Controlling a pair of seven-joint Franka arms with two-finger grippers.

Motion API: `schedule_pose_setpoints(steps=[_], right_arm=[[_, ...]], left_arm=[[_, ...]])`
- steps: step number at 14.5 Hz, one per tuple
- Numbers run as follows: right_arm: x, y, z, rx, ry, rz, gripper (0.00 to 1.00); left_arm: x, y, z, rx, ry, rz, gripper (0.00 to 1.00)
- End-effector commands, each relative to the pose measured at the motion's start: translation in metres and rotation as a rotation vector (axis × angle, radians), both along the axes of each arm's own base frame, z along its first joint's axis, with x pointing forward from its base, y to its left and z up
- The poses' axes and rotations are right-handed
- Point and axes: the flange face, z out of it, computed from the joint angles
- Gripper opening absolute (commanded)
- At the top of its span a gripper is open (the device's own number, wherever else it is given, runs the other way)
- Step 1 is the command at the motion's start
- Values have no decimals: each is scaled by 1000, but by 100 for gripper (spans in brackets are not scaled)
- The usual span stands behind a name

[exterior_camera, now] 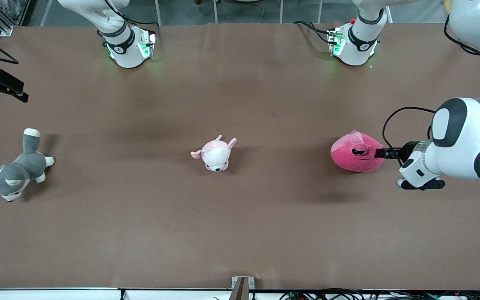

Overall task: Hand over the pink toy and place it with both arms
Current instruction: 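Reach the left gripper down and grasp the pink round plush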

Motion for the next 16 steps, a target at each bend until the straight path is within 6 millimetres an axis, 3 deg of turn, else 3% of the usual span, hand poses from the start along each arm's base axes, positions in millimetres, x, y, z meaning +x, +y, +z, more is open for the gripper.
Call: schedule_pose_setpoints(steps=[1,8,16], right_arm=[[-7,-2,2,3,-4,14,100],[-7,-1,2,26,-5,14,100],[-8,0,3,20,-5,17,100]], left_arm=[[2,-5,-10,-23,10,24,83],[-4,-12,-31,-4,56,61,78],[-15,-13,-40,6,95,67,55]])
